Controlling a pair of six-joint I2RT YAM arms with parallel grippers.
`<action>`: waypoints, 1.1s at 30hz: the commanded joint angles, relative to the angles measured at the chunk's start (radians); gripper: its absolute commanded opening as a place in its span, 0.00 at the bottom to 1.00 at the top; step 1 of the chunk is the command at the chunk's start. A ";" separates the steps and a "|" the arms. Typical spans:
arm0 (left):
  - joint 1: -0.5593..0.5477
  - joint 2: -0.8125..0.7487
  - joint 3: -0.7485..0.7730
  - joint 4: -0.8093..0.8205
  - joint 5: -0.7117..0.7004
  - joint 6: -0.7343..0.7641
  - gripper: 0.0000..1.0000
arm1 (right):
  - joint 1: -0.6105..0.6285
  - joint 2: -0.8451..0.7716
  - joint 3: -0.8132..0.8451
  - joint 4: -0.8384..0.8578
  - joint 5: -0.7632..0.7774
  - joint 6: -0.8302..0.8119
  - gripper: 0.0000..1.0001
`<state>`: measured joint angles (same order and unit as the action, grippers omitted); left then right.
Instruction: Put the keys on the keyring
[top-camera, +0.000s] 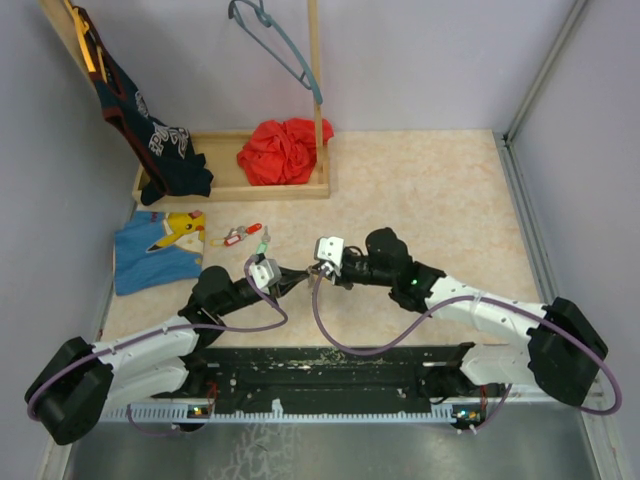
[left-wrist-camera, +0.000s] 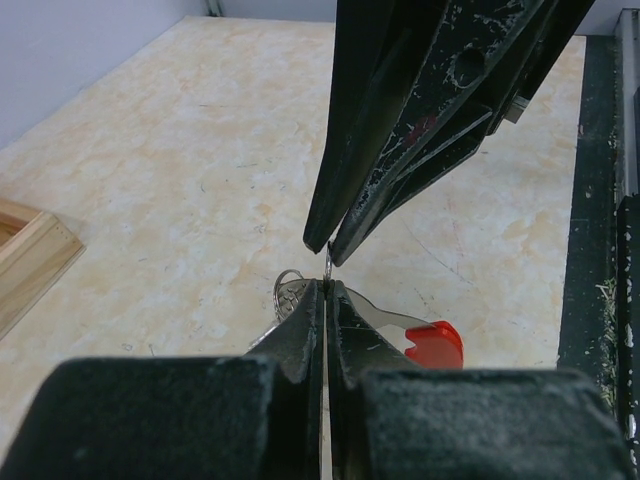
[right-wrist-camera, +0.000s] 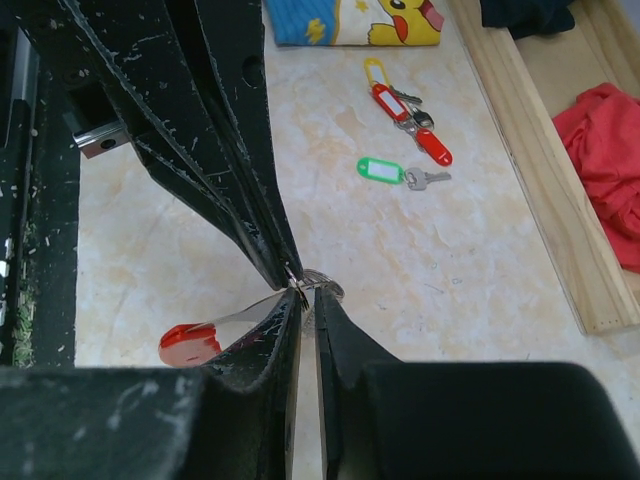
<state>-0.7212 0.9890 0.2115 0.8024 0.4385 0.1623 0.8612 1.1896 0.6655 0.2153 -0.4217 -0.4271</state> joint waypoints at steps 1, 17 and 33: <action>0.004 -0.011 0.006 0.015 0.022 0.007 0.00 | -0.008 0.010 0.010 0.028 -0.022 -0.012 0.10; 0.005 0.012 0.015 0.015 0.034 0.009 0.10 | -0.009 0.010 0.013 0.051 -0.075 0.007 0.00; 0.005 0.009 0.014 0.025 0.010 0.013 0.00 | -0.009 0.020 0.022 0.060 -0.090 0.052 0.00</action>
<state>-0.7212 0.9997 0.2115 0.7998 0.4557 0.1650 0.8543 1.2144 0.6655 0.2176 -0.4816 -0.4042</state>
